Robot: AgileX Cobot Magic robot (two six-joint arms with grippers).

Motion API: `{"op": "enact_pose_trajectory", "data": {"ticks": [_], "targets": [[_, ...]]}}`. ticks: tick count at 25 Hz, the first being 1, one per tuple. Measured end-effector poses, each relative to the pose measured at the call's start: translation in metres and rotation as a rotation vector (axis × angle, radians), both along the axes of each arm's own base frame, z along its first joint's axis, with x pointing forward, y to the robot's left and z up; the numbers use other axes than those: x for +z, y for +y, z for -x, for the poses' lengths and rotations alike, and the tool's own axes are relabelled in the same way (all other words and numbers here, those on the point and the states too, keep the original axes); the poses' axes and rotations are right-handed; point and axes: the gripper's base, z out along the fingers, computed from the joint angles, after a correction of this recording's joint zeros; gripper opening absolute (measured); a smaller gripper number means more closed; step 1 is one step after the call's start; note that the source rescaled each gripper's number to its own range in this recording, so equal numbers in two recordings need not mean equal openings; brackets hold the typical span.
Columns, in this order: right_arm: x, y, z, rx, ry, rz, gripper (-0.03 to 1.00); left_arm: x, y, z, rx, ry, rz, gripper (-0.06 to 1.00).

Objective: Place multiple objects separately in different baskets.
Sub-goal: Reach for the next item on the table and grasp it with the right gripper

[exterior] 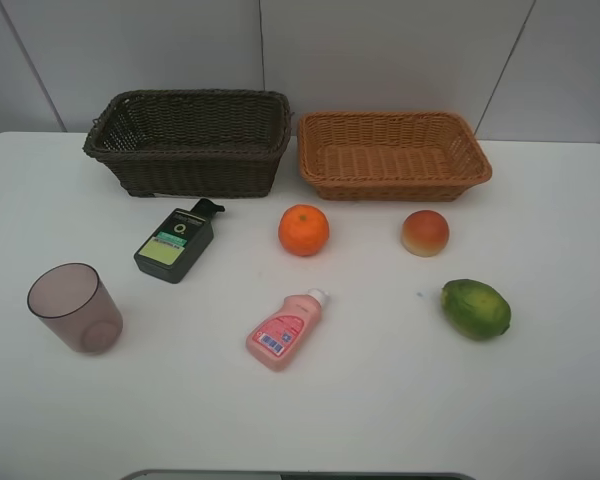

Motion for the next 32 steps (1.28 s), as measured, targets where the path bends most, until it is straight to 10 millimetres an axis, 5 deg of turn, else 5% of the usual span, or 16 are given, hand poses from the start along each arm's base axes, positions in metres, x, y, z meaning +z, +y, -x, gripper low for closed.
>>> {"op": "enact_pose_trajectory", "data": {"ticks": [32], "targets": [[0.0,0.0,0.0,0.0,0.0,0.0,0.86,0.0,0.0,0.0,0.001,0.0,0.0,1.0]]}}
